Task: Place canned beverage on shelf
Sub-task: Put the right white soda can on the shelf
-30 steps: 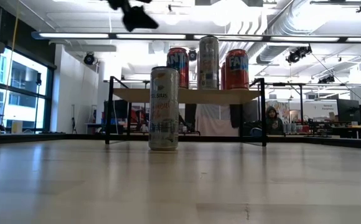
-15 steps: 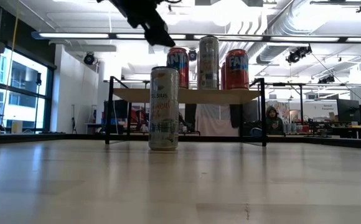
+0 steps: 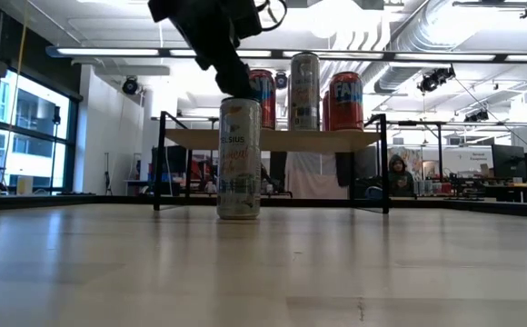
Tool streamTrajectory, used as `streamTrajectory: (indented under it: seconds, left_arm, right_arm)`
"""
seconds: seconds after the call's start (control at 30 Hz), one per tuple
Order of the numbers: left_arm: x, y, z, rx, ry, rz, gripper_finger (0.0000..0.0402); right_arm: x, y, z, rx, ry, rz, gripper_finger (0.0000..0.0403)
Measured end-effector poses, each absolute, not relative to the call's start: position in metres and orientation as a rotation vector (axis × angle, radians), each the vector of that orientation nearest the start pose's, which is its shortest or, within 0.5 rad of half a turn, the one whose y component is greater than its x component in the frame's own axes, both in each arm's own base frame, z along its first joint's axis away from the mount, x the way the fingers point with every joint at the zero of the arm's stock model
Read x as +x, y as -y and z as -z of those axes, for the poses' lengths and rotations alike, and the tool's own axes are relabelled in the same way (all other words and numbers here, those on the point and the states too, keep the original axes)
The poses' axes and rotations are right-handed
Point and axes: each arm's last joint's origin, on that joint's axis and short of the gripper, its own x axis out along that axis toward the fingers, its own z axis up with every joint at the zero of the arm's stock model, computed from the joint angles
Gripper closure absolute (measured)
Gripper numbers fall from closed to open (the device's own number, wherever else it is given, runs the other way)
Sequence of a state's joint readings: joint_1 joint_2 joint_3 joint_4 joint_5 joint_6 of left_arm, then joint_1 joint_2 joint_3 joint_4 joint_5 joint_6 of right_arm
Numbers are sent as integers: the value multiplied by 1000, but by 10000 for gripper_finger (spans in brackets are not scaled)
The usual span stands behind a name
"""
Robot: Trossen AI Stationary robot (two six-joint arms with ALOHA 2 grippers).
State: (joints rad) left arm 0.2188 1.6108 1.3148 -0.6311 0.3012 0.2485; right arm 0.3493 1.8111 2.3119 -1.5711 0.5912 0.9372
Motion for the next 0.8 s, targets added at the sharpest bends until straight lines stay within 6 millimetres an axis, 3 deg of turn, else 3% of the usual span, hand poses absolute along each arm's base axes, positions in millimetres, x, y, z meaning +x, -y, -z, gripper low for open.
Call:
streamTrajectory:
  seconds: [0.4, 0.8]
  left_arm:
    - [335, -51, -275, 138, -922, 163, 64]
    - [346, -53, -247, 108, -1014, 185, 64]
  right_arm:
    - [300, -91, -450, 348, -757, 618, 34]
    - [300, -91, -450, 350, -756, 619, 34]
